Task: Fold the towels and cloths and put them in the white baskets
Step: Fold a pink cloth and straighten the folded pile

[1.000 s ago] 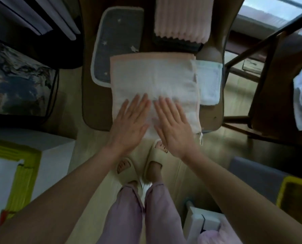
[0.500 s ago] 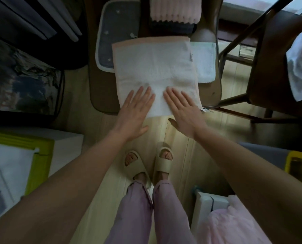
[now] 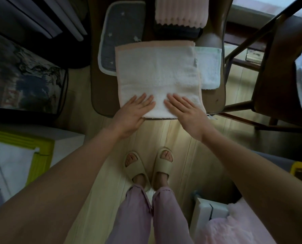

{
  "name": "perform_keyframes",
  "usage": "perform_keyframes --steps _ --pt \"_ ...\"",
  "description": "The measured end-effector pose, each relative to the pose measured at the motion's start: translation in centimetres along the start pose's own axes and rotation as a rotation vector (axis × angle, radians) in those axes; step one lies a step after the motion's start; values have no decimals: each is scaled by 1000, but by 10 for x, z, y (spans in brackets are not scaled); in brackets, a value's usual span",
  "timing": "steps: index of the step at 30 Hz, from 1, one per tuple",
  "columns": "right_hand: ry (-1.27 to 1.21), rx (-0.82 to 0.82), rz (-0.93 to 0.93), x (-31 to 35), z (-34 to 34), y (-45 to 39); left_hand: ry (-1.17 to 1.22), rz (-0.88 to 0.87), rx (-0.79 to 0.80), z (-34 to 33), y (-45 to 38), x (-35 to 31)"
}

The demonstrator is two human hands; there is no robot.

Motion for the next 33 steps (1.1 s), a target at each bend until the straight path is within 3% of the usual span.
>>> perform_keyframes --steps 4,7,10,15,22,24,29,33 --pt "-60 129 -73 -11 26 20 235 68 85 15 12 4" --pt "-140 115 -196 -11 51 33 379 215 66 39 21 5" --pt "-314 50 -329 -8 79 34 526 319 -46 73 23 -2" --pt "-857 -203 -616 -13 123 16 837 513 -352 106 19 -3" --pt "-1237 -416 -693 -18 144 -21 893 609 -620 117 -6 -4" --pt "-1204 -475 -738 -17 141 -35 875 641 -670 117 -15 -1" --pt "-742 -578 -854 -20 132 -69 544 778 -763 119 -40 -2" --pt "-725 -585 -898 -31 120 -92 469 819 -764 113 -55 12"
Point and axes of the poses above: each hand's wrist, its own y-axis away from the middle knuckle, its own z-axis out of the back of the hand, x = y × z, the point moved 1 cm from there along -y, towards the middle knuckle, and after that the axes turned 10 degrees about x, right-handed, at the moved point
